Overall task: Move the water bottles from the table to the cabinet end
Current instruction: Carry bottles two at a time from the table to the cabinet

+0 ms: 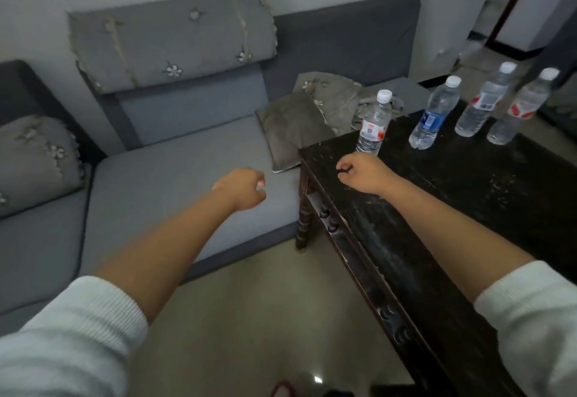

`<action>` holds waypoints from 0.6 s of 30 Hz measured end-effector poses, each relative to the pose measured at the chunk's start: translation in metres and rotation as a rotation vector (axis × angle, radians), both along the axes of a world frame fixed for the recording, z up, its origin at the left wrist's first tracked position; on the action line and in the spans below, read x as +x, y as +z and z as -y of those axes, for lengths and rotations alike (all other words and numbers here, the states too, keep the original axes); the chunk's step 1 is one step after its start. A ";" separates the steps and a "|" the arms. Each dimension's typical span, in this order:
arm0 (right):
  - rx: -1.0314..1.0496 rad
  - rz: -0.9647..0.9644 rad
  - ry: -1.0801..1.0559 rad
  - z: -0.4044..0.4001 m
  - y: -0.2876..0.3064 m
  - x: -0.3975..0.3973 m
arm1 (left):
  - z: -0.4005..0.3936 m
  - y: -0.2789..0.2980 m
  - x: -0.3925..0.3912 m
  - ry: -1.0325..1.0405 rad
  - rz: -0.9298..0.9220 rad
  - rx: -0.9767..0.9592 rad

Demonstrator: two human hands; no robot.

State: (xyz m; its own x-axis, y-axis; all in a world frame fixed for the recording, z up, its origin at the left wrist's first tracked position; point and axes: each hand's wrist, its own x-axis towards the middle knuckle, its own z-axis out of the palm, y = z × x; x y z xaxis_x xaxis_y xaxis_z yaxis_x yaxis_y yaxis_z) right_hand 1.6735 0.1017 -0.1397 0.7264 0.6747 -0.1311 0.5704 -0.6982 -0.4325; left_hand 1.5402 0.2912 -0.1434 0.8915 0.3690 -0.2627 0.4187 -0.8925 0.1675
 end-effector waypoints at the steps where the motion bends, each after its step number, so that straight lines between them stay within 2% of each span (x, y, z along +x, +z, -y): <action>1: 0.012 -0.014 -0.037 -0.004 0.003 0.012 | -0.008 -0.001 0.012 -0.017 0.000 -0.001; 4: 0.042 0.004 -0.139 -0.001 0.017 0.053 | -0.025 -0.006 0.049 -0.075 -0.012 -0.005; 10: -0.101 0.170 -0.208 0.020 0.034 0.145 | -0.042 -0.002 0.147 -0.254 0.016 0.032; 13: -0.058 0.227 -0.331 0.029 0.039 0.188 | -0.042 0.011 0.207 -0.364 0.075 0.040; 18: -0.017 0.242 -0.579 0.051 0.035 0.266 | -0.021 0.026 0.297 -0.584 0.026 -0.047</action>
State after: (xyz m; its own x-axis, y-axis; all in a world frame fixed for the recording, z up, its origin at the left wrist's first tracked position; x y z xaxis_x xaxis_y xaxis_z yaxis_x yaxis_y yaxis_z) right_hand 1.9398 0.0511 -0.1043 0.9839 0.1623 0.0753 0.1781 -0.9289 -0.3246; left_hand 1.8374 0.3118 -0.1177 0.9502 -0.1968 -0.2418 -0.1449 -0.9655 0.2162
